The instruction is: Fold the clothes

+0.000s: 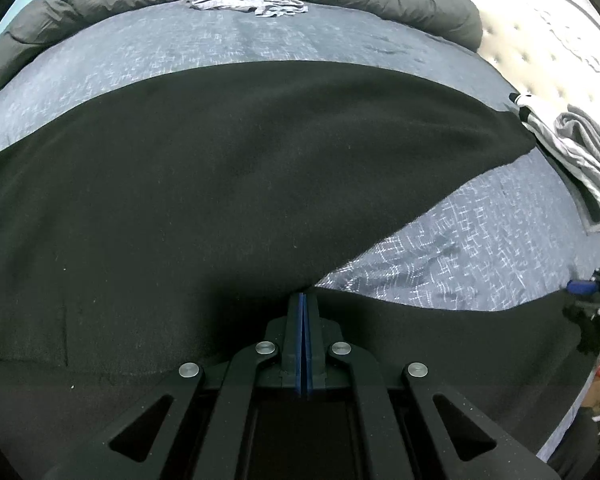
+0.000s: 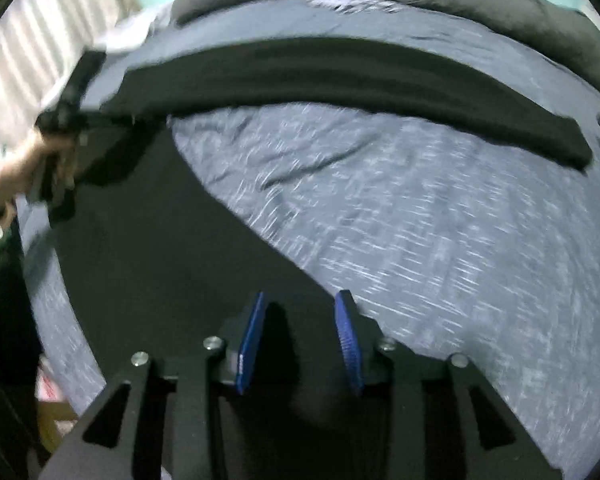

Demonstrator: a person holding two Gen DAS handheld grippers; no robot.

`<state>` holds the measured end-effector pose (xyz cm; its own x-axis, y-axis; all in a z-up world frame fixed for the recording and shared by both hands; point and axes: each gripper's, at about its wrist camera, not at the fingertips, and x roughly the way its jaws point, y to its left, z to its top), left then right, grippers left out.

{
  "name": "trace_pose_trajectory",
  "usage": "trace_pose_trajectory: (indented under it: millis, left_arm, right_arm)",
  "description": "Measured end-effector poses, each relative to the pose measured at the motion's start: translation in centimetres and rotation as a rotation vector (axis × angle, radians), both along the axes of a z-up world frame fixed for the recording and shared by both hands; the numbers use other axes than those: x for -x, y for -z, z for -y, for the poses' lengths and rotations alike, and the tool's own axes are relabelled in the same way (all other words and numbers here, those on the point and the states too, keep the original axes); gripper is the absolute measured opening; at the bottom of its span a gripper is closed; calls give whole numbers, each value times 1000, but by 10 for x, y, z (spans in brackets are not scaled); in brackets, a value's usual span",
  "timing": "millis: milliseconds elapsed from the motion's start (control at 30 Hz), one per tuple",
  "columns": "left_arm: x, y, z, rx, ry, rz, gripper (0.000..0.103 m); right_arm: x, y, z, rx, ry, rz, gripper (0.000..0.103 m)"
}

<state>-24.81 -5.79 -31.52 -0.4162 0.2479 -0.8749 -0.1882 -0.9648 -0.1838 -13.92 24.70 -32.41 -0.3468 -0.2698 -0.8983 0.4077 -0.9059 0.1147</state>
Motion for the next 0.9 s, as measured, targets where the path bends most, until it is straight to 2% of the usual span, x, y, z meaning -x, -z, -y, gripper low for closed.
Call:
trace_pose_trajectory:
  millis: [67, 100, 133, 167, 333, 467, 567, 633, 700, 833, 900]
  left_arm:
    - [1, -1, -1, -2, 0, 1, 0]
    - [1, -2, 1, -4, -2, 1, 0]
    - [1, -3, 2, -6, -3, 1, 0]
    - [3, -3, 3, -9, -5, 1, 0]
    - [12, 0, 5, -25, -15, 1, 0]
    - [16, 2, 7, -36, -23, 1, 0]
    - [13, -1, 5, -42, -31, -9, 0]
    - [6, -8, 16, -88, -54, -18, 0]
    - [-3, -16, 26, -123, -61, -36, 0]
    - [-12, -26, 46, -113, -76, -67, 0]
    - [-10, -26, 54, -109, -87, -67, 1]
  right_arm:
    - [4, 6, 7, -27, -21, 5, 37]
    - [5, 9, 10, -30, -26, 5, 32]
    - [7, 11, 12, -32, -30, 4, 12]
    - [9, 13, 14, -34, -33, 3, 7]
    - [11, 4, 5, -29, -1, -35, 4]
    - [15, 2, -1, -29, 37, -50, 4]
    - [18, 9, 3, -14, 40, -13, 4]
    - [15, 14, 6, -22, 35, -2, 8]
    - [14, 12, 2, 15, 55, 3, 8]
    - [19, 0, -14, 80, 131, -25, 25]
    - [26, -6, -13, 58, 152, -37, 31]
